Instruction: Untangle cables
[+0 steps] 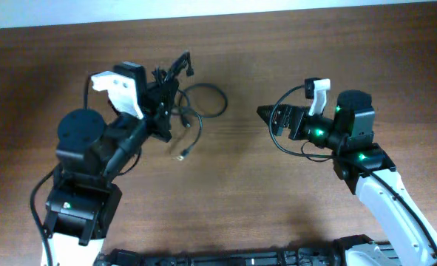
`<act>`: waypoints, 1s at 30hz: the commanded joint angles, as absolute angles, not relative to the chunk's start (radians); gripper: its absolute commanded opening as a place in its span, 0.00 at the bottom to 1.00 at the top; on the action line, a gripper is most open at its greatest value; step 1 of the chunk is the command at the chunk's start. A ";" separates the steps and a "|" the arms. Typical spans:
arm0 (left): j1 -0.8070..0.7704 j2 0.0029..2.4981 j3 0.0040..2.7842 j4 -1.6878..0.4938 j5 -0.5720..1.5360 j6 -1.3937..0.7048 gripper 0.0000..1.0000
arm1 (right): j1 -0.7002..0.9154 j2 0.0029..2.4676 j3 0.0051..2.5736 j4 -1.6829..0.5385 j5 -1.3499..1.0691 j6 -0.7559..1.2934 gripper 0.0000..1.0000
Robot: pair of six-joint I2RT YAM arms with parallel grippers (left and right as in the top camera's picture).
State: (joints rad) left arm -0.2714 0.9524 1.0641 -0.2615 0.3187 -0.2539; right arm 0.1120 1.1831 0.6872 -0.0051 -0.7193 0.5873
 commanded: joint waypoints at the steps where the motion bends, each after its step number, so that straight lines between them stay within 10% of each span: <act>1: -0.266 0.975 1.082 -0.272 0.530 0.229 0.00 | 0.109 1.171 0.712 -0.034 -0.786 0.593 0.99; 13: -0.267 1.179 1.082 -0.280 1.090 0.717 0.00 | 0.111 1.118 1.203 -0.849 -0.604 0.422 0.98; 30: -0.529 1.316 1.082 -0.278 0.849 1.148 0.00 | 0.111 1.082 1.235 -0.849 -1.137 0.423 0.99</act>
State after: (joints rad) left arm -0.5201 1.3125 1.0641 -0.2882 0.9527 1.0813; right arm 0.1120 1.0916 1.2114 -0.8524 -1.0904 0.4377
